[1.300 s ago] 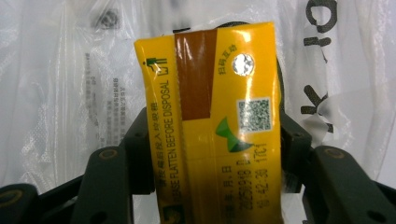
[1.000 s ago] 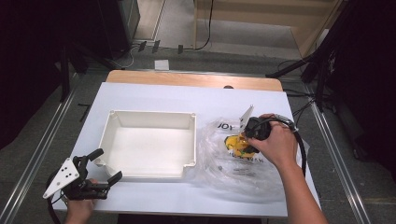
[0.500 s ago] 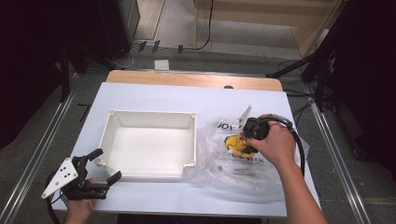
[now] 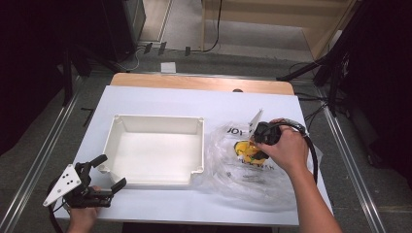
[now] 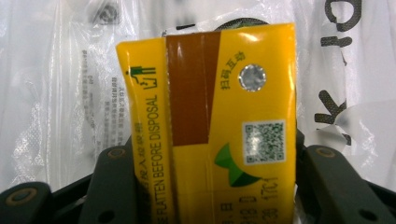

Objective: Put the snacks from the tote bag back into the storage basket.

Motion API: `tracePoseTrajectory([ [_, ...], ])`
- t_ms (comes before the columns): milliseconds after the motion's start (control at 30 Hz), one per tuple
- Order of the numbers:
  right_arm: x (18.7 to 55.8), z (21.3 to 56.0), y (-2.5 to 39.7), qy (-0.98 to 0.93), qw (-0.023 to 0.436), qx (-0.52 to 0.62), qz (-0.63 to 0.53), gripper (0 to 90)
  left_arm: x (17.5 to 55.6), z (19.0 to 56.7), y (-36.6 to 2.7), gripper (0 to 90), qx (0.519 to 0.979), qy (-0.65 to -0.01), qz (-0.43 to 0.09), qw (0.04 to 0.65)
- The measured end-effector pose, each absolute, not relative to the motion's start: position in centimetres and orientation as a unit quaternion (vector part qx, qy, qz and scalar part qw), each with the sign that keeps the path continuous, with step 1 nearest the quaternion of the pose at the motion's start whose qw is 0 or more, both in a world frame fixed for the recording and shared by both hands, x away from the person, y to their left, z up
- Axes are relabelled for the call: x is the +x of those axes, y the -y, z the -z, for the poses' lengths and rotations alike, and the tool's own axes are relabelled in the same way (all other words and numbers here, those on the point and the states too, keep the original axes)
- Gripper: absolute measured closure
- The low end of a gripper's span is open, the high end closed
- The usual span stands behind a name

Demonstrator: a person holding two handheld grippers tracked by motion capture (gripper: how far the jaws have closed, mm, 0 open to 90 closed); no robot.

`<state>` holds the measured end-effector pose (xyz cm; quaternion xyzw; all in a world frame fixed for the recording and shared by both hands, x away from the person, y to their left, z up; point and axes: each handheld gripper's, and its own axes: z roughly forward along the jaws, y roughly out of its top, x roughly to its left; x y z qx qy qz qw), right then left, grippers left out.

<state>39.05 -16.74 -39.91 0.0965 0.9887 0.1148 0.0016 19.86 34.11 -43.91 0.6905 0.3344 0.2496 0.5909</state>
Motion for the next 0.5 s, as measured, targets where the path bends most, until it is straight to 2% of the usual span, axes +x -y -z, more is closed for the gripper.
tracePoseTrajectory([
  [500, 38.7, 38.3, 17.1, -0.986, 0.005, 0.102, -0.132, 51.9, 19.9, 43.9, -34.1, 0.0, 0.692, -0.333, -0.25, 0.59],
])
